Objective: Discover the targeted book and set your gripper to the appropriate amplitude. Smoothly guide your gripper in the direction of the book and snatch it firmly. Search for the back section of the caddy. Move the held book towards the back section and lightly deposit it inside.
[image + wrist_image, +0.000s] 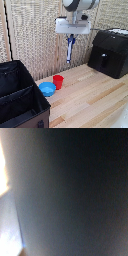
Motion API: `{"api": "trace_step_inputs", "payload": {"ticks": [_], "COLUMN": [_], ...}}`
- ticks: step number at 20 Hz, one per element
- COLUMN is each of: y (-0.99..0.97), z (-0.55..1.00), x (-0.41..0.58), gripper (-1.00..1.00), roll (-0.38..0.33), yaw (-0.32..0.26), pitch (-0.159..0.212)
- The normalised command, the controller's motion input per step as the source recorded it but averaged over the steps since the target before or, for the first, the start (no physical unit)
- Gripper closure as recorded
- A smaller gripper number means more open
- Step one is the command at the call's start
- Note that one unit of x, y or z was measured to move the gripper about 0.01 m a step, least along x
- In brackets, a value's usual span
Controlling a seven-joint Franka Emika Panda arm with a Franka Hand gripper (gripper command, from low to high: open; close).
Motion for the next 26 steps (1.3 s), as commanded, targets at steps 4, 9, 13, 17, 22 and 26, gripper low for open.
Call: {"api": "trace_step_inputs", "payload": {"ticks": [4,9,13,17,22,26], "y": [0.12,0.19,0.37,0.62,0.81,0.86], "z": [0.80,0.74,0.56,0.27,0.11,0.04], "x": [0.000,0.074,0.089,0.042,0.019,0.094], "gripper": [1.00,1.00,1.00,1.00,1.00,1.00], "roll": [0.000,0.006,0.068,0.033,0.000,0.000], "yaw": [-0.307,-0.274,-0.228,-0.182,-0.132,-0.107], "pitch": [-0.032,-0.006,-0.009,-0.007,-0.030,0.000]}}
